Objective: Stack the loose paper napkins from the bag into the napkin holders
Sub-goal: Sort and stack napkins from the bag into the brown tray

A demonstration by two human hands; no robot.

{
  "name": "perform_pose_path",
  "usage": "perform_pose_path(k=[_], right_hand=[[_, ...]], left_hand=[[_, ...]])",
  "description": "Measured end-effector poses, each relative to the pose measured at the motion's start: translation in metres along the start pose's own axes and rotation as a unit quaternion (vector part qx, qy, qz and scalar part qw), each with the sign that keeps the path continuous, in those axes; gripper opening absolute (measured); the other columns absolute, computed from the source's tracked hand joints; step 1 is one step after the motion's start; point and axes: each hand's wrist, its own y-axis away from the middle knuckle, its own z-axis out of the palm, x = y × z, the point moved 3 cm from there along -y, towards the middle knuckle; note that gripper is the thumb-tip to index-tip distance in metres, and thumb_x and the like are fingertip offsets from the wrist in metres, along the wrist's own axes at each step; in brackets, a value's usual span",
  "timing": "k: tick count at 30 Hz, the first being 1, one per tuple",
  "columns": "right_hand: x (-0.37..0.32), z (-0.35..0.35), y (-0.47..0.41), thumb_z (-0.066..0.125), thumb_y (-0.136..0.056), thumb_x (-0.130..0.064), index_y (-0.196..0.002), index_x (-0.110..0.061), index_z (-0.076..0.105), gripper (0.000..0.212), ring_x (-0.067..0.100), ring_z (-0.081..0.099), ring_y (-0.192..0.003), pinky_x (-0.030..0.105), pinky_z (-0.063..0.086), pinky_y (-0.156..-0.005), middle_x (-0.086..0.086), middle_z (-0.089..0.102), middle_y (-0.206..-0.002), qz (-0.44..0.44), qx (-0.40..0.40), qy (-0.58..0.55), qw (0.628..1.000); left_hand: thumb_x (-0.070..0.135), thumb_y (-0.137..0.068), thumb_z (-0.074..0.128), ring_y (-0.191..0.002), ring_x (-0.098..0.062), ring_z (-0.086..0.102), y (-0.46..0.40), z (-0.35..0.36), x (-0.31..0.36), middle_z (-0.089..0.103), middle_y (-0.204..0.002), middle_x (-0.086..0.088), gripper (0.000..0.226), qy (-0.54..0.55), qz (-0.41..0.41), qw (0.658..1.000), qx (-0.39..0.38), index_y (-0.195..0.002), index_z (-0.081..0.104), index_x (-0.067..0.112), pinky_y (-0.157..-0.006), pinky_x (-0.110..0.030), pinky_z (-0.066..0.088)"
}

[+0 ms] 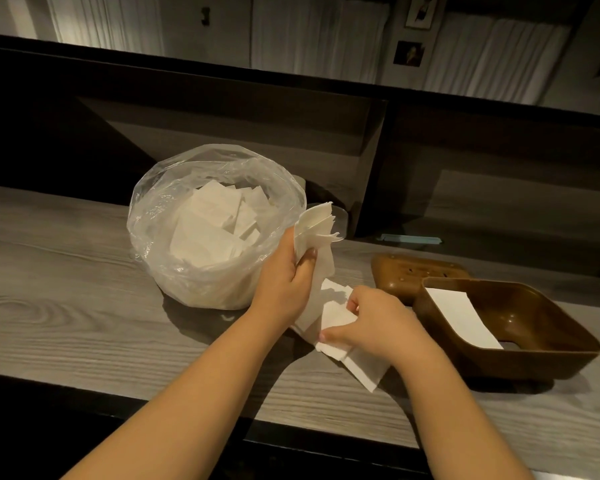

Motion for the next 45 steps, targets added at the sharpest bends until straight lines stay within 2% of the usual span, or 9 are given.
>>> perform_pose_path(k=[8, 14, 19, 22, 26, 30, 33, 38, 45], right_hand=[[0.0, -0.005, 0.001, 0.08, -0.075, -0.045, -0.084, -0.027, 0.051, 0.035, 0.012, 0.055, -0.078, 0.028, 0.05, -0.072, -0.006, 0.056, -0.085, -0.05, -0.014, -0.038, 0.998], [0.006, -0.018, 0.009, 0.069, -0.089, -0.031, -0.089, -0.03, 0.063, 0.006, 0.007, 0.063, -0.078, 0.02, 0.051, -0.068, -0.013, 0.064, -0.083, -0.113, -0.053, -0.157, 0.98], [0.014, -0.036, 0.016, 0.07, -0.082, -0.029, -0.105, -0.03, 0.068, 0.023, 0.013, 0.07, -0.093, 0.036, 0.055, -0.083, -0.008, 0.074, -0.095, -0.107, -0.019, -0.471, 0.876], [0.013, -0.037, 0.015, 0.07, -0.076, -0.034, -0.108, -0.029, 0.066, 0.033, 0.017, 0.071, -0.094, 0.036, 0.059, -0.074, -0.007, 0.074, -0.097, -0.105, 0.04, -0.574, 0.811], [0.013, -0.033, 0.009, 0.07, -0.084, -0.027, -0.107, -0.029, 0.065, 0.024, 0.016, 0.071, -0.089, 0.034, 0.059, -0.067, -0.009, 0.074, -0.093, -0.077, 0.109, -0.638, 0.758], [0.009, -0.029, 0.005, 0.07, -0.086, -0.025, -0.101, -0.036, 0.062, 0.02, 0.003, 0.069, -0.085, 0.017, 0.055, -0.059, -0.017, 0.07, -0.09, -0.109, 0.173, -0.573, 0.793], [0.009, -0.026, 0.0, 0.071, -0.087, -0.024, -0.099, -0.037, 0.06, 0.021, -0.005, 0.067, -0.083, 0.012, 0.052, -0.057, -0.019, 0.067, -0.094, -0.116, 0.2, -0.548, 0.804], [0.013, -0.015, -0.011, 0.072, -0.085, -0.032, -0.111, -0.029, 0.062, 0.028, 0.012, 0.067, -0.098, 0.033, 0.059, -0.078, -0.008, 0.067, -0.109, -0.075, 0.219, -0.498, 0.836], [0.017, -0.033, 0.001, 0.064, -0.092, -0.025, -0.088, -0.036, 0.059, 0.013, 0.013, 0.061, -0.096, 0.022, 0.053, -0.07, -0.01, 0.062, -0.102, -0.102, 0.307, -0.516, 0.793]], left_hand=[[0.037, -0.097, 0.045, -0.097, -0.022, 0.065, 0.003, -0.002, 0.004, 0.059, -0.106, 0.01, 0.041, 0.05, -0.015, 0.999, 0.01, -0.135, 0.044, 0.023, -0.084, -0.042, 0.057], [0.025, -0.103, 0.047, -0.104, -0.013, 0.056, 0.002, -0.003, 0.005, 0.057, -0.117, 0.003, 0.039, 0.032, -0.023, 0.999, 0.021, -0.141, 0.042, 0.016, -0.093, -0.039, 0.053], [0.022, -0.103, 0.049, -0.105, -0.009, 0.058, 0.003, -0.001, 0.004, 0.06, -0.113, 0.008, 0.032, 0.09, -0.063, 0.994, 0.005, -0.134, 0.047, 0.024, -0.09, -0.032, 0.051], [0.023, -0.102, 0.05, -0.098, 0.001, 0.06, 0.007, 0.003, 0.007, 0.062, -0.11, 0.015, 0.024, 0.18, -0.117, 0.976, -0.032, -0.123, 0.05, 0.034, -0.08, -0.018, 0.052], [0.023, -0.101, 0.053, -0.105, -0.018, 0.065, 0.01, 0.012, 0.006, 0.068, -0.114, 0.005, 0.024, 0.308, -0.231, 0.919, -0.089, -0.121, 0.056, 0.036, -0.089, -0.037, 0.055], [0.023, -0.098, 0.056, -0.089, -0.02, 0.071, 0.014, 0.017, 0.012, 0.076, -0.097, 0.0, 0.021, 0.338, -0.296, 0.873, -0.188, -0.118, 0.062, 0.022, -0.071, -0.033, 0.057], [0.027, -0.095, 0.056, -0.09, -0.024, 0.071, 0.017, 0.019, 0.011, 0.076, -0.099, -0.005, 0.023, 0.359, -0.326, 0.844, -0.229, -0.113, 0.065, 0.016, -0.077, -0.037, 0.057], [0.05, -0.098, 0.046, -0.104, -0.031, 0.068, 0.018, 0.02, 0.007, 0.072, -0.115, -0.013, 0.046, 0.359, -0.36, 0.825, -0.248, -0.124, 0.064, 0.017, -0.086, -0.041, 0.056], [0.045, -0.091, 0.056, -0.086, -0.024, 0.072, 0.019, 0.018, 0.009, 0.074, -0.098, -0.009, 0.045, 0.366, -0.379, 0.805, -0.273, -0.124, 0.059, 0.015, -0.07, -0.034, 0.058]])
